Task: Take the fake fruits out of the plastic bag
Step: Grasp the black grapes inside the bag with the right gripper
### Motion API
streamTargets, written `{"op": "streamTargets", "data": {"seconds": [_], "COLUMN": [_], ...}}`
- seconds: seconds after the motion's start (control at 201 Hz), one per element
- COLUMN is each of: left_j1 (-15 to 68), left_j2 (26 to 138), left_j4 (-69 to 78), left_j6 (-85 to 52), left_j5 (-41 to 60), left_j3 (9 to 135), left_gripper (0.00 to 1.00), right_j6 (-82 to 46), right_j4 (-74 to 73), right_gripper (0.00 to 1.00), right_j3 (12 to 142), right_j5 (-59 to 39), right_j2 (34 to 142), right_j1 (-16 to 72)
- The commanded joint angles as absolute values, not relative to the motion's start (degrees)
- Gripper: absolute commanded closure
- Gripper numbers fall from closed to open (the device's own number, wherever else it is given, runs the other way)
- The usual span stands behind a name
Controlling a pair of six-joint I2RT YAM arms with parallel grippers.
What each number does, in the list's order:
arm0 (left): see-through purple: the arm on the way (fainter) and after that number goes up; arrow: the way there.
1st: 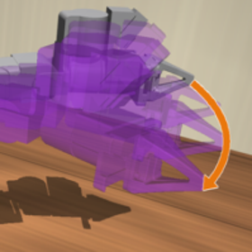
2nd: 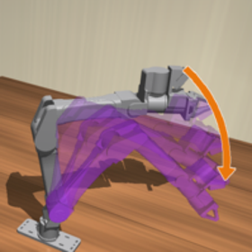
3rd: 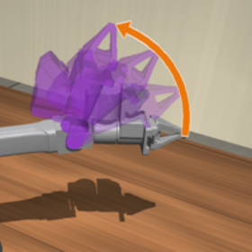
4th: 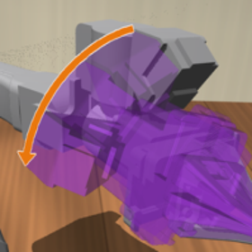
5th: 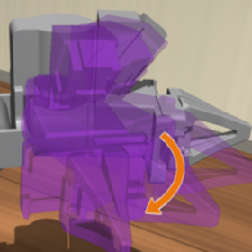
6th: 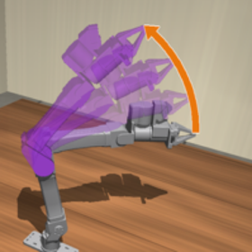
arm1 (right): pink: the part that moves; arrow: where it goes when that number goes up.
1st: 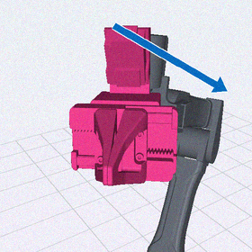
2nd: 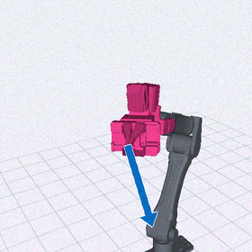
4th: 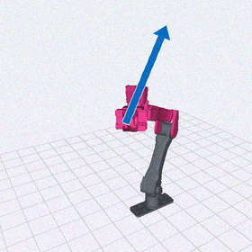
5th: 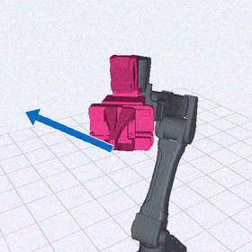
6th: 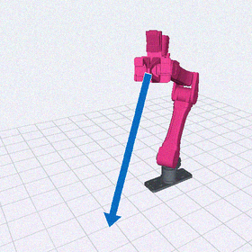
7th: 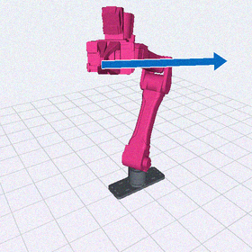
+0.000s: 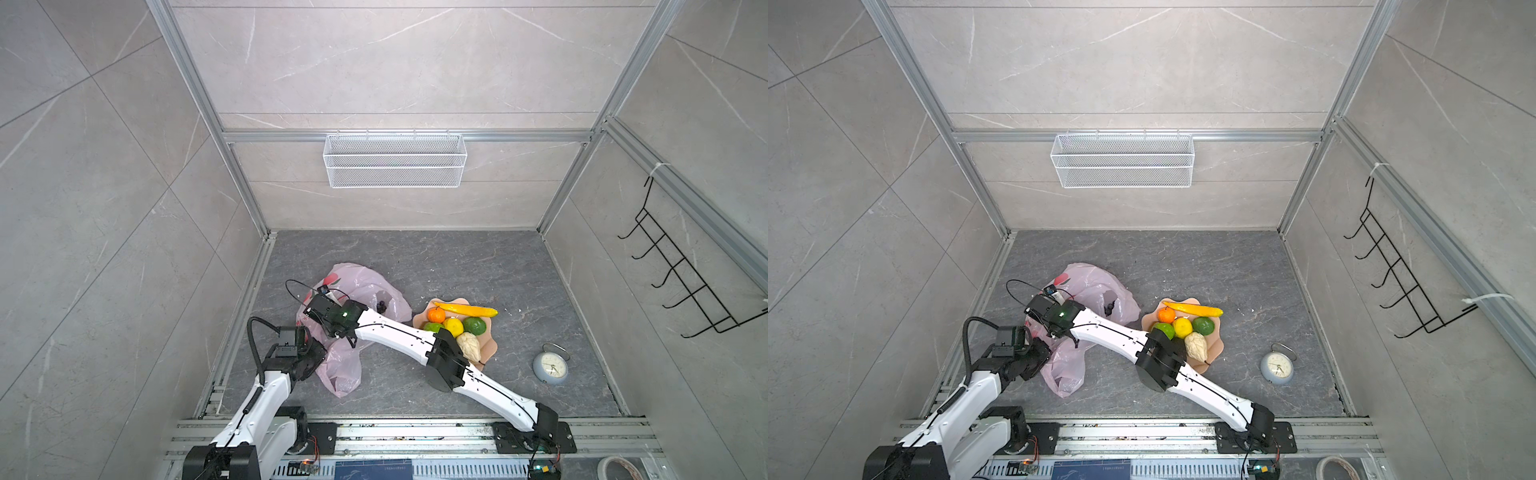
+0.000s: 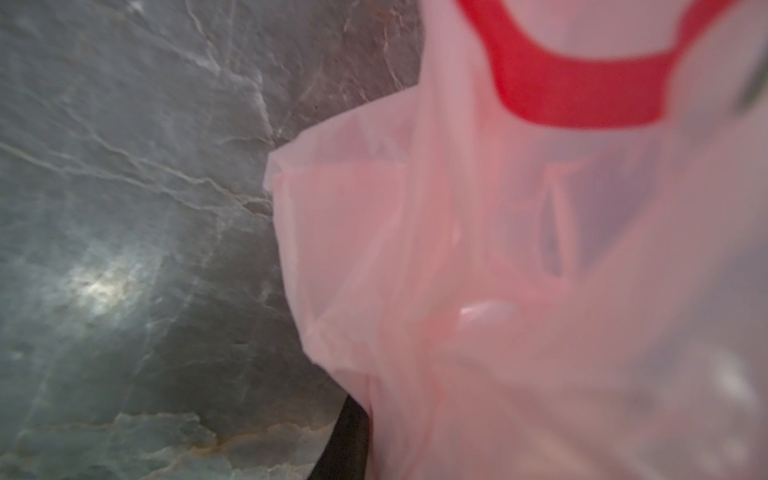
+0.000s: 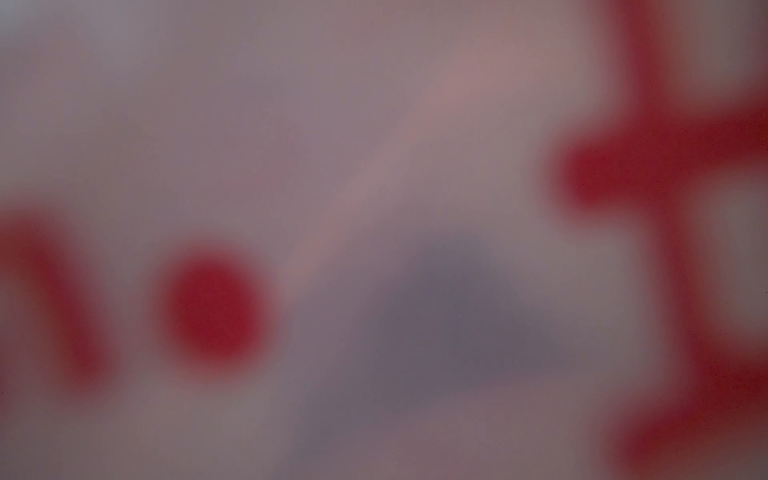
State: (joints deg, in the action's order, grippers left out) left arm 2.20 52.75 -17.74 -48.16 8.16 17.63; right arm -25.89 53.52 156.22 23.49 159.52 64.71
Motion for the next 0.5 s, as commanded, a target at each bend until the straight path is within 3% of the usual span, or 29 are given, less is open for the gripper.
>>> {"op": "streamTargets", "data": {"seconds": [0.0, 0.493], "left_j1": [2.0, 2.0], "left_j2": [52.5, 52.2], "left_j4": [-17.4, -17.1], "left_j6": [-46.9, -46.6], "left_j5": [9.2, 9.5], "left_j3": [17.1, 17.0], "left_gripper": [0.86, 0.86], "right_j6": [-26.6, -31.7], "right_j4": [52.2, 50.5], "right_gripper": [0.74, 0.74], "right_j3": [154.8, 154.9], "right_j5": [21.5, 21.8], "right_j2": [161.6, 164.5], "right_j1": [64.5, 63.0]}}
